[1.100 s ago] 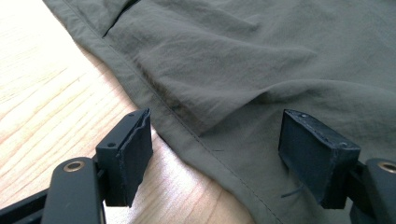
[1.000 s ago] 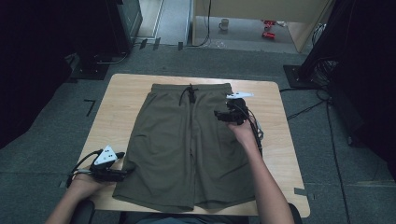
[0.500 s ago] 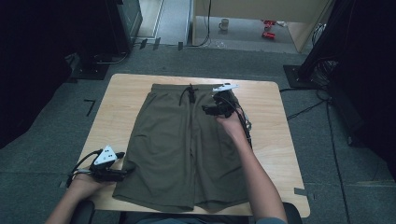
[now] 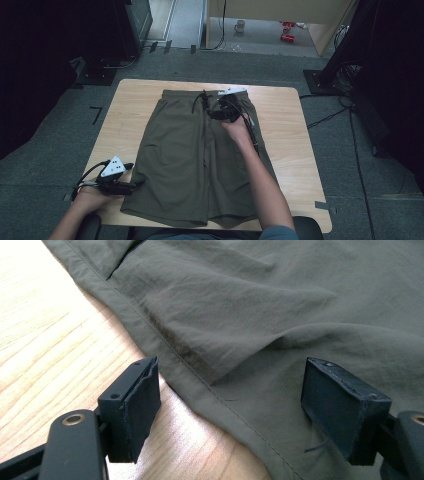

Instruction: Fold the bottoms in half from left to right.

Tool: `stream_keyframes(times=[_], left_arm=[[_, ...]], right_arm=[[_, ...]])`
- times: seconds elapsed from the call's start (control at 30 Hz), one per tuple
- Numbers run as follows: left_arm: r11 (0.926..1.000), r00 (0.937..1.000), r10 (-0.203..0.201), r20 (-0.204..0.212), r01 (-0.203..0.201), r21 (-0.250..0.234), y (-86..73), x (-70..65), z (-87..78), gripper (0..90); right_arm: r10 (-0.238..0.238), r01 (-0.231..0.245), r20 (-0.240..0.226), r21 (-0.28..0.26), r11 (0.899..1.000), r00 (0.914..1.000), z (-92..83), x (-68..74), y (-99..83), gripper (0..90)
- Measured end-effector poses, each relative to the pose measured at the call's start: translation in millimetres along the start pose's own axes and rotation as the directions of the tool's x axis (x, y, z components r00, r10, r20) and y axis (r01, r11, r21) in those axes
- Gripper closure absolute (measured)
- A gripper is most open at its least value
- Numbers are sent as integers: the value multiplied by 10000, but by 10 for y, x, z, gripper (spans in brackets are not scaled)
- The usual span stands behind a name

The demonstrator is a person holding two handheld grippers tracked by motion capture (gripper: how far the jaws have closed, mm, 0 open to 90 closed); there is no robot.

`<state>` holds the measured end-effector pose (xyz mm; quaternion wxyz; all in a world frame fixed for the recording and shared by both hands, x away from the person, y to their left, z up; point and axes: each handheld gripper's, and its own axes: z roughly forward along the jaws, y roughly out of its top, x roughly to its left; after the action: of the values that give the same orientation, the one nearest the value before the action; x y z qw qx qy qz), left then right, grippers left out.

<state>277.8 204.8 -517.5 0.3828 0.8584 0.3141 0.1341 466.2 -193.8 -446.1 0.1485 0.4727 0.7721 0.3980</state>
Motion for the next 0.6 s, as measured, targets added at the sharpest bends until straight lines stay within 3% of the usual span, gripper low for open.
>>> stream_keyframes(times=[0.1, 0.23, 0.33, 0.6], left_arm=[[10000, 10000, -16, -13, 16, 5, 1, 0, 0, 242], [10000, 10000, -52, -67, 52, 16, 3, -1, -2, 248], [9999, 9999, -109, -115, 109, 17, 5, -2, -5, 257], [9997, 9997, -193, -137, 195, 117, 29, -20, -26, 391]], right_arm=[[158, -157, -245, 37, 9999, 9996, 31, 19, 49, 359], [-72, 69, -310, -101, 9999, 9995, 78, 100, 164, 362], [-261, 264, -273, 130, 9996, 9993, 200, 155, 235, 358], [-748, 748, -104, 80, 9972, 9971, 400, 284, 373, 358]])
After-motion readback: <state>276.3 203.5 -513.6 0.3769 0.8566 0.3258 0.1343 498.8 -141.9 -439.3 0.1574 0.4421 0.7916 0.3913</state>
